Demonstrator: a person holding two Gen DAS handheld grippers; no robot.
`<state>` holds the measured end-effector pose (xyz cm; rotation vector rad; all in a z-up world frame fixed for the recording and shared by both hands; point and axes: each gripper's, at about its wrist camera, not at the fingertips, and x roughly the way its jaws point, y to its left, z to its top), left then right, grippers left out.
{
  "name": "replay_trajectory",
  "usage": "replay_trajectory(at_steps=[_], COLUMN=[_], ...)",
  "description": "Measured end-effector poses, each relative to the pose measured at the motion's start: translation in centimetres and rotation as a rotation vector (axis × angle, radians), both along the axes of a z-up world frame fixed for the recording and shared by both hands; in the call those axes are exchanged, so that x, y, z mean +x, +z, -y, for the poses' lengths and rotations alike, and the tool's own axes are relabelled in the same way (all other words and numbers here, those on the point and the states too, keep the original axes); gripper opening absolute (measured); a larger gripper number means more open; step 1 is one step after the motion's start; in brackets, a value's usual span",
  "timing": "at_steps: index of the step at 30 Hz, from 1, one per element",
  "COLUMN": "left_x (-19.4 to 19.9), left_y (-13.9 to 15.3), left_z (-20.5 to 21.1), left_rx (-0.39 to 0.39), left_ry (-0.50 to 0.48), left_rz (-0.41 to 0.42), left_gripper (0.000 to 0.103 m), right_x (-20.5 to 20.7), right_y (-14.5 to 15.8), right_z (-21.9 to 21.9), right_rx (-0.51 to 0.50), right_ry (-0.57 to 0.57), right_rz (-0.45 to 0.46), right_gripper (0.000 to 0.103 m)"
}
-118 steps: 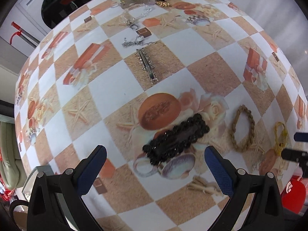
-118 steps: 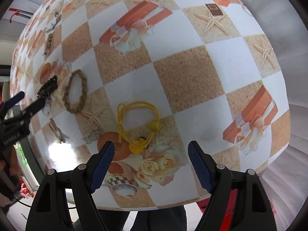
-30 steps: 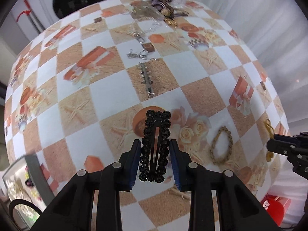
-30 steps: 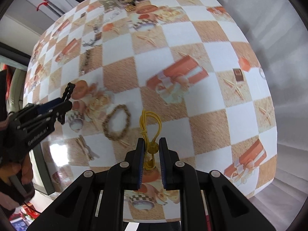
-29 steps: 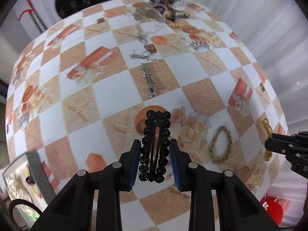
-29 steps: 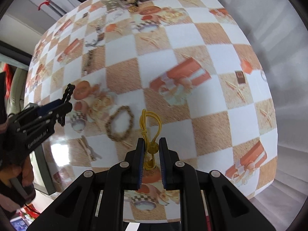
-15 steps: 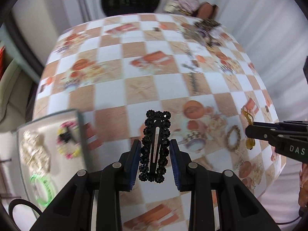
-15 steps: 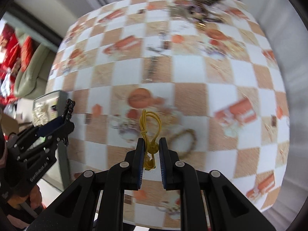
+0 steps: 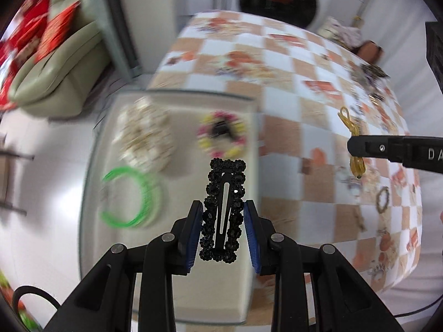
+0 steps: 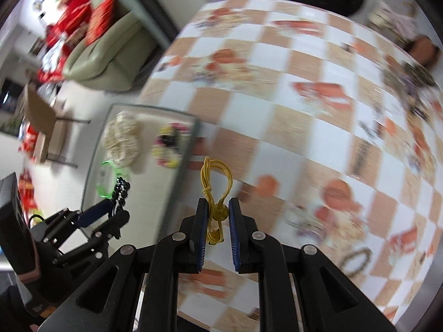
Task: Organize jewelry
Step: 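Lower the beaded clip into the tray with the left tool while the right tool drops the hair tie there, then move both open tools back over the table toward the remaining jewelry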
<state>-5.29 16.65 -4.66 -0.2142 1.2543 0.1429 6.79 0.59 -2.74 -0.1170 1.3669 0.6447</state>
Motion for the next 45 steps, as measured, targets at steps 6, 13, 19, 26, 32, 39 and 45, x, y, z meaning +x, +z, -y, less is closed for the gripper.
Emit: replay_trajectory(at_steps=[6, 13, 19, 26, 32, 39, 45], left_x=[-3.3, -6.3, -7.2, -6.2, -5.7, -5.1, -5.2], left_y=[-1.5, -3.8, -6.4, -7.9, -8.1, -7.6, -5.5], left_z=[-4.7, -7.8, -7.9, -6.3, -5.8, -4.4, -3.5], left_rx=[0.022, 0.036, 0.054, 0.105, 0.141, 0.173, 0.199], left_ry=[0.152, 0.276, 0.296, 0.208, 0.163, 0.143, 0.137], left_rz=[-0.039, -0.092, -0.154, -0.172, -0.181, -0.208, -0.173], left_gripper=[0.035, 0.035, 0.035, 0.035, 0.036, 0.037, 0.101], right_x=[-1.2, -1.2, -1.0, -1.2, -1.1, -0.7, -0.2], right_y=[-1.0, -3.8, -6.6, -8.9, -9.3, -8.4, -6.0], right_z=[-7.4, -13.9, -16.8, -16.9, -16.8, -16.5, -15.2], right_rx=[0.001, -0.017, -0.068, -0.141, -0.152, -0.122, -0.051], right_ry=[0.157, 0.237, 0.275, 0.285, 0.284, 0.268, 0.224], right_rz=[-0.005, -0.052, -0.070, -0.092, -0.097, -0.120, -0.120], right_gripper=[0.016, 0.016, 0.016, 0.016, 0.017, 0.044, 0.061])
